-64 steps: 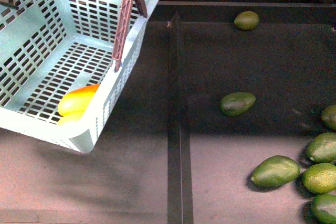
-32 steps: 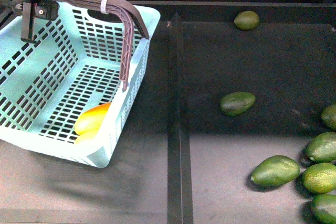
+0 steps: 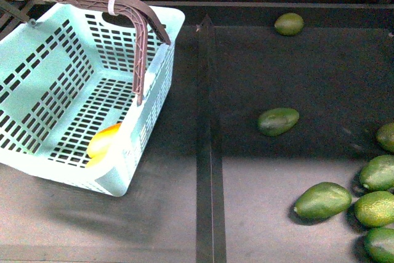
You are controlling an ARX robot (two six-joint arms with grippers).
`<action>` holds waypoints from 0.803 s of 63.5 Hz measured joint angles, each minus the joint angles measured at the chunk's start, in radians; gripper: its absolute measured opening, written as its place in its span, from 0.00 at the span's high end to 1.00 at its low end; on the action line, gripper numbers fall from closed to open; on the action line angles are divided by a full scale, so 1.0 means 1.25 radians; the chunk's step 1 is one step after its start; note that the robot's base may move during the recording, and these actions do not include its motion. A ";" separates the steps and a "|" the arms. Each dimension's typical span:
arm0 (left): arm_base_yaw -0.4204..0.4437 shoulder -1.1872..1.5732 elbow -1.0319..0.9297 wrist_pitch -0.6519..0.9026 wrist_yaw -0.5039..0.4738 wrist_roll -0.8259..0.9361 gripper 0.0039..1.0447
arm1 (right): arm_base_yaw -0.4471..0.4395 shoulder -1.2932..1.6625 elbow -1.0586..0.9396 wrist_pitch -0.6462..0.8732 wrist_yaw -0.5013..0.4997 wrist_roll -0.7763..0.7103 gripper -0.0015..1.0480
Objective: Pick lemon and mango into basket
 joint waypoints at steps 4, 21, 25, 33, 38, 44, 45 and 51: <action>0.013 -0.009 -0.123 0.308 0.141 0.220 0.22 | 0.000 0.000 0.000 0.000 0.000 0.000 0.08; 0.050 -0.185 -0.462 0.753 0.218 0.956 0.77 | 0.000 0.000 0.000 0.000 0.000 0.000 0.08; 0.054 -0.215 -0.509 0.753 0.229 0.981 0.89 | 0.000 0.000 0.000 0.000 0.000 0.000 0.08; 0.094 -0.300 -0.590 0.753 0.271 1.002 0.97 | 0.000 0.000 0.000 0.000 0.000 0.000 0.08; 0.105 -0.349 -0.625 0.743 0.271 1.004 0.97 | 0.000 0.000 0.000 0.000 0.000 0.000 0.08; 0.105 -0.422 -0.674 0.712 0.276 1.007 0.97 | 0.000 0.000 0.000 0.000 0.000 0.000 0.08; 0.105 -0.433 -0.680 0.707 0.276 1.007 0.97 | 0.000 0.000 0.000 0.000 0.000 0.000 0.08; 0.105 -0.480 -0.712 0.696 0.276 1.007 0.97 | 0.000 0.000 0.000 0.000 0.000 0.000 0.08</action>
